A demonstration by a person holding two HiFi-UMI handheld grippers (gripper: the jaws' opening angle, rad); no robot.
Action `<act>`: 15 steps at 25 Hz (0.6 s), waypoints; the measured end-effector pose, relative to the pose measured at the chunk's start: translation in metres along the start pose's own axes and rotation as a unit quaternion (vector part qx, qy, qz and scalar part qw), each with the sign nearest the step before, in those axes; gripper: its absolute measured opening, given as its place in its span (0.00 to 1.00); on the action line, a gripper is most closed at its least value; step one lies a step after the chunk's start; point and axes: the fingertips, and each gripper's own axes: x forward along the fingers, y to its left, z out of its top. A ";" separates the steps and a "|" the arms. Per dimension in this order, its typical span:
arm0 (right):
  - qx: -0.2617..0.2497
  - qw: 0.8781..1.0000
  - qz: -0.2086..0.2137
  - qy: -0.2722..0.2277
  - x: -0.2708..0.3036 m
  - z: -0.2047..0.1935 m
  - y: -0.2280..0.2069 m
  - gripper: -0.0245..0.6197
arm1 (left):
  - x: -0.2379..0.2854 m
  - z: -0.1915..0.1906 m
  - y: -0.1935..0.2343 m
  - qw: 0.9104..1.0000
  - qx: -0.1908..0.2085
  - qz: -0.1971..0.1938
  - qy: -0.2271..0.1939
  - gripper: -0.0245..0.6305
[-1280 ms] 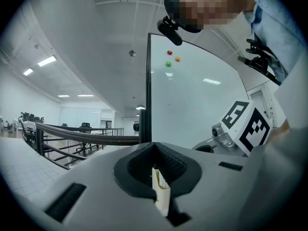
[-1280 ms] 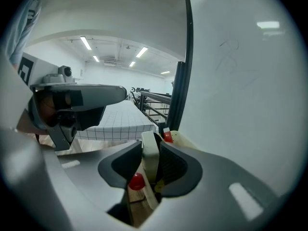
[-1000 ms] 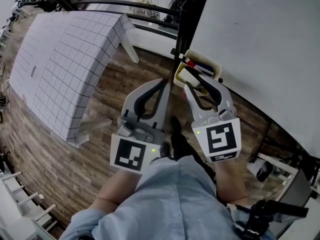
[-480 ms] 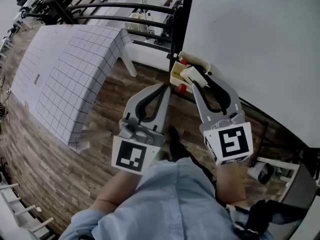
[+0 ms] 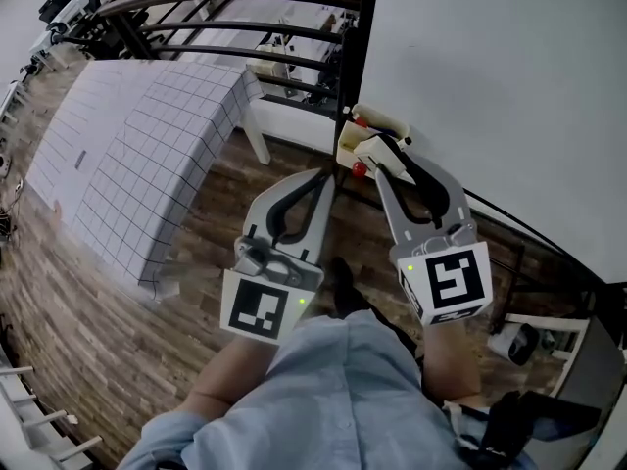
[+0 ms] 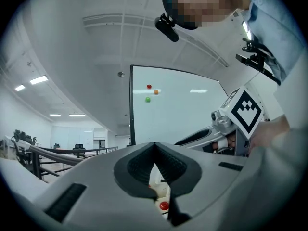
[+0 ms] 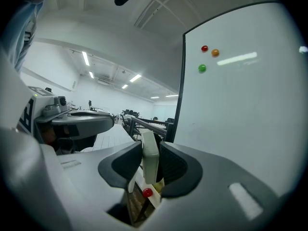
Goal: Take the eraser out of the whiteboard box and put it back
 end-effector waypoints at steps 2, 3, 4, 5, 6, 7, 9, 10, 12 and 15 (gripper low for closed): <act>0.002 1.000 -0.002 -0.002 -0.001 0.002 0.002 0.21 | -0.003 0.003 0.001 1.000 -0.007 0.000 -0.007 0.04; 0.001 1.000 -0.003 -0.003 -0.002 0.003 0.004 0.21 | -0.005 0.004 0.001 1.000 -0.009 0.001 -0.009 0.04; 0.000 1.000 -0.003 -0.003 -0.002 0.003 0.005 0.21 | -0.007 0.004 0.002 1.000 -0.009 0.002 -0.010 0.04; -0.002 1.000 -0.003 -0.002 -0.002 0.003 0.006 0.21 | -0.008 0.004 0.003 1.000 -0.010 0.004 -0.010 0.04; -0.002 1.000 -0.002 -0.002 -0.001 0.003 0.007 0.21 | -0.010 0.003 0.004 1.000 -0.010 0.005 -0.009 0.04; -0.002 1.000 -0.001 -0.002 -0.001 0.003 0.008 0.21 | -0.011 0.003 0.005 1.000 -0.010 0.006 -0.009 0.04; -0.001 1.000 0.001 -0.001 0.001 0.004 0.009 0.21 | -0.011 0.003 0.006 1.000 -0.011 0.007 -0.009 0.04; -0.002 1.000 0.000 -0.001 0.001 0.004 0.009 0.21 | -0.010 0.003 0.006 1.000 -0.012 0.007 -0.009 0.04; -0.005 1.000 0.000 0.000 0.004 0.003 0.006 0.21 | -0.008 0.001 0.008 1.000 -0.014 0.006 -0.008 0.04; -0.002 1.000 -0.001 0.003 0.009 0.001 0.001 0.21 | -0.005 -0.001 0.011 1.000 -0.017 0.006 -0.005 0.04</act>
